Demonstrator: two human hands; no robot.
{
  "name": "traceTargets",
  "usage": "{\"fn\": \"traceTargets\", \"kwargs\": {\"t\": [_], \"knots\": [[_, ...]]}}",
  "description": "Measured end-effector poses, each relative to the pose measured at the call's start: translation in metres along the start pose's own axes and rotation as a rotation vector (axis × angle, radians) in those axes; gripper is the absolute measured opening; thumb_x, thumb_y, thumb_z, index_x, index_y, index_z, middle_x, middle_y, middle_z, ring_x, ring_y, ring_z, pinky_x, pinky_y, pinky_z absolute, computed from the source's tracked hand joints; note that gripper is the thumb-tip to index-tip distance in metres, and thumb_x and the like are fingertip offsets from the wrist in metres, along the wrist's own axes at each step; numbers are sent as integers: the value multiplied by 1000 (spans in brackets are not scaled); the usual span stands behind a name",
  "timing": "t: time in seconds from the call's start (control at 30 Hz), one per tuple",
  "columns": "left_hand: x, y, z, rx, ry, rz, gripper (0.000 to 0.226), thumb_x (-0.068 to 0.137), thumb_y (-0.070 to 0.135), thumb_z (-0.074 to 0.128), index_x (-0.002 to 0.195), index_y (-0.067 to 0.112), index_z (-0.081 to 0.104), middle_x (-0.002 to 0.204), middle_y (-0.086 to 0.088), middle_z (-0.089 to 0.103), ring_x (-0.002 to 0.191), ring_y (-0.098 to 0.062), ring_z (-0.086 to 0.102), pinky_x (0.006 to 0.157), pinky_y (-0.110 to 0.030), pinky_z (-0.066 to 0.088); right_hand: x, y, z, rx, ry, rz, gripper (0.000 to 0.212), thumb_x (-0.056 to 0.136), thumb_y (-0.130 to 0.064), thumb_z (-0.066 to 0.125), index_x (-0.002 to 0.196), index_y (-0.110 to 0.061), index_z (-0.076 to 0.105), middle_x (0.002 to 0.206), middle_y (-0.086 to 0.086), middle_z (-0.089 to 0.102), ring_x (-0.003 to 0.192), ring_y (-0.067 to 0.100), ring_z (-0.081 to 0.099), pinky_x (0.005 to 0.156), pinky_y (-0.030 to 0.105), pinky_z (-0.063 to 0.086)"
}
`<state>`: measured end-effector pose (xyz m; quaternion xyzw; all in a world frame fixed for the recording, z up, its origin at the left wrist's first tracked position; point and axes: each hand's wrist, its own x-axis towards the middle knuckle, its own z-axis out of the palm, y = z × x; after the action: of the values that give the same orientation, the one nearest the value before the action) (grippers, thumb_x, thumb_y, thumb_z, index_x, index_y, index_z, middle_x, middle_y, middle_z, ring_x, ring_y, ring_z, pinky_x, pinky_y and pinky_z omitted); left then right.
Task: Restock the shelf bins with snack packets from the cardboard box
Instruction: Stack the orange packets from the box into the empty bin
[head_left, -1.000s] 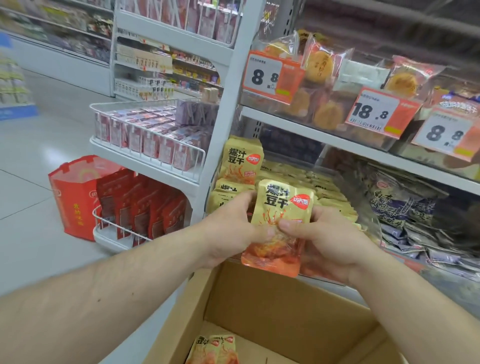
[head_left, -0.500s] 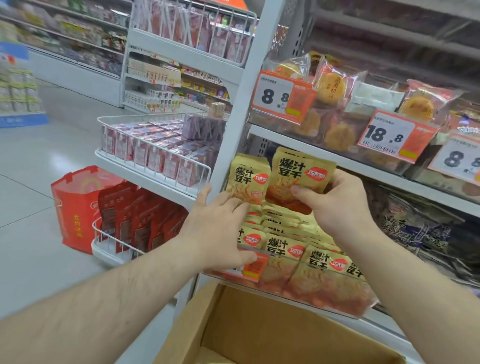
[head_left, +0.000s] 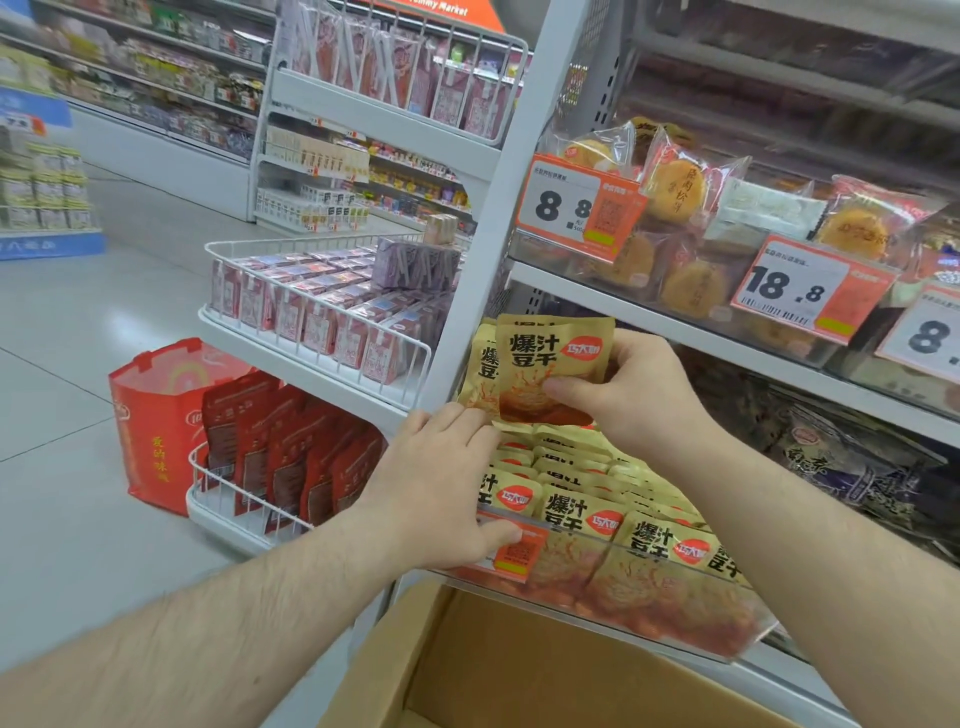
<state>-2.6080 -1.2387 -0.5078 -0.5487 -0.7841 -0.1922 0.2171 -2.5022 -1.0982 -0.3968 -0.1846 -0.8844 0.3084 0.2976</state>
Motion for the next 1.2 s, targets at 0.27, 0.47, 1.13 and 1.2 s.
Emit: {"fn": "traceTargets", "kwargs": {"t": [0.27,0.47,1.13,1.2], "knots": [[-1,0,0,-12,-10,-5,85,63,80,46,119,18,62,117,5,60,114,-20,54,97,-41,45,11,7,17,-52,-103,36,24,75,-18,85,92,-32,74,92,-14,75,92,5,69,92,38,56],[-1,0,-1,-13,-25,-11,85,66,80,44,121,19,61,120,5,59,116,-19,52,98,-41,43,20,16,39,124,-128,222,19,79,-14,81,95,-21,75,90,-7,75,88,11,71,74,25,55],[-1,5,-8,15,-65,-24,86,77,78,49,142,23,38,143,8,41,133,-16,33,110,-37,28,25,27,58,-195,-109,407,29,74,-48,82,86,-23,72,89,-4,73,89,19,68,89,45,55],[0,4,-10,27,-88,-27,86,77,79,49,141,23,39,143,7,41,133,-17,33,110,-38,28,25,27,57,-157,-115,418,29,74,-47,82,89,-23,73,89,-4,73,88,18,69,88,44,56]]}}
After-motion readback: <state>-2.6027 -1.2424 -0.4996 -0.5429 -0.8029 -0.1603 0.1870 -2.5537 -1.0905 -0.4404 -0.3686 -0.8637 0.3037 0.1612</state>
